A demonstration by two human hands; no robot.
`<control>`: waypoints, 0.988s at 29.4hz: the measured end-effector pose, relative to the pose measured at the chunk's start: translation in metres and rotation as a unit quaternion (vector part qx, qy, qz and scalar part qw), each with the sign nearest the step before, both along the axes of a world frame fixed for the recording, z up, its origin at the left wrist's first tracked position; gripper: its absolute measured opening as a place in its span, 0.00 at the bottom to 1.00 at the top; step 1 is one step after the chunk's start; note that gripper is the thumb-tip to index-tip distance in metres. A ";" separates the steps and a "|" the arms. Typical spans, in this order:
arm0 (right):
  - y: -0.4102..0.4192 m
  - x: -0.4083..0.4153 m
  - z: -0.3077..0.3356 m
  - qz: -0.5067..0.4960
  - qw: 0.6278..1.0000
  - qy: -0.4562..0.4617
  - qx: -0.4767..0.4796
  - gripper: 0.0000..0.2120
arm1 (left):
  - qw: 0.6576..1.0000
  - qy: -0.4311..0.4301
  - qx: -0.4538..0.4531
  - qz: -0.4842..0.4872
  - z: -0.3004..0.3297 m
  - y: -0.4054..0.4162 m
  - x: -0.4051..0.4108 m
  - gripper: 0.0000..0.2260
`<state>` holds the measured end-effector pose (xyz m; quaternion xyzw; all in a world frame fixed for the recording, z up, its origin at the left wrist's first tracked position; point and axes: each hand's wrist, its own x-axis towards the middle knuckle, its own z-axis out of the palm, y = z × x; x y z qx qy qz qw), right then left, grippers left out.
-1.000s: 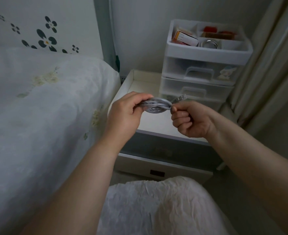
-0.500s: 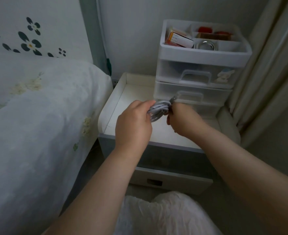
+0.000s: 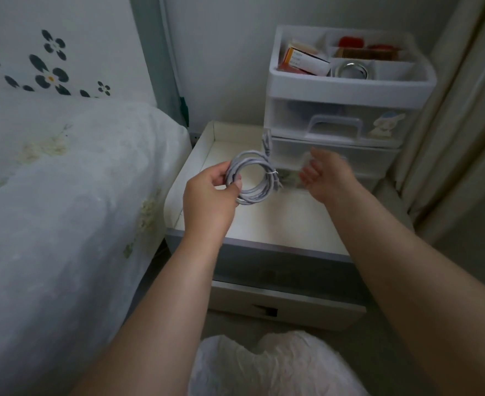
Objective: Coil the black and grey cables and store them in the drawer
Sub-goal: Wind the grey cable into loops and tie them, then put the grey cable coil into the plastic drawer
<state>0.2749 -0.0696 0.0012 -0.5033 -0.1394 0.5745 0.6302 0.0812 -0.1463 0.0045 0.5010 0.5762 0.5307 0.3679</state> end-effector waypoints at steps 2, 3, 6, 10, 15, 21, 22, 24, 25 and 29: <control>0.005 0.002 -0.001 -0.019 1.000 0.008 0.019 0.13 | 0.999 -0.043 -0.017 -0.004 0.001 0.000 0.001 0.14; 0.006 0.004 -0.001 -0.023 0.999 0.020 0.023 0.14 | 0.998 -0.063 -0.024 -0.007 0.002 0.000 0.001 0.14; 0.002 0.007 -0.004 -0.038 0.997 0.059 0.015 0.12 | 0.989 -0.139 -0.054 -0.010 0.005 0.000 0.000 0.14; -0.029 0.003 -0.005 -0.043 0.995 0.090 0.002 0.11 | 0.960 -0.260 -0.100 -0.022 0.006 0.004 -0.006 0.12; -0.070 0.004 -0.004 0.002 0.997 0.076 0.018 0.12 | 0.932 -0.340 -0.119 -0.027 0.006 0.006 -0.006 0.12; -0.103 -0.033 0.015 0.075 0.749 -0.616 0.234 0.19 | 0.932 -0.334 -0.129 -0.055 0.006 0.004 0.010 0.11; -0.104 -0.037 0.013 0.081 0.612 -0.729 0.297 0.20 | 0.931 -0.333 -0.130 -0.069 0.005 0.002 0.013 0.11; -0.100 -0.039 0.004 0.101 0.468 -0.815 0.326 0.20 | 0.926 -0.340 -0.132 -0.101 0.005 -0.002 0.020 0.10; -0.097 -0.036 0.000 0.098 0.458 -0.822 0.323 0.19 | 0.922 -0.345 -0.133 -0.115 0.005 -0.003 0.023 0.10; -0.088 -0.018 0.007 0.026 0.469 -0.800 0.374 0.12 | 0.915 -0.328 -0.113 -0.207 0.009 -0.006 0.031 0.15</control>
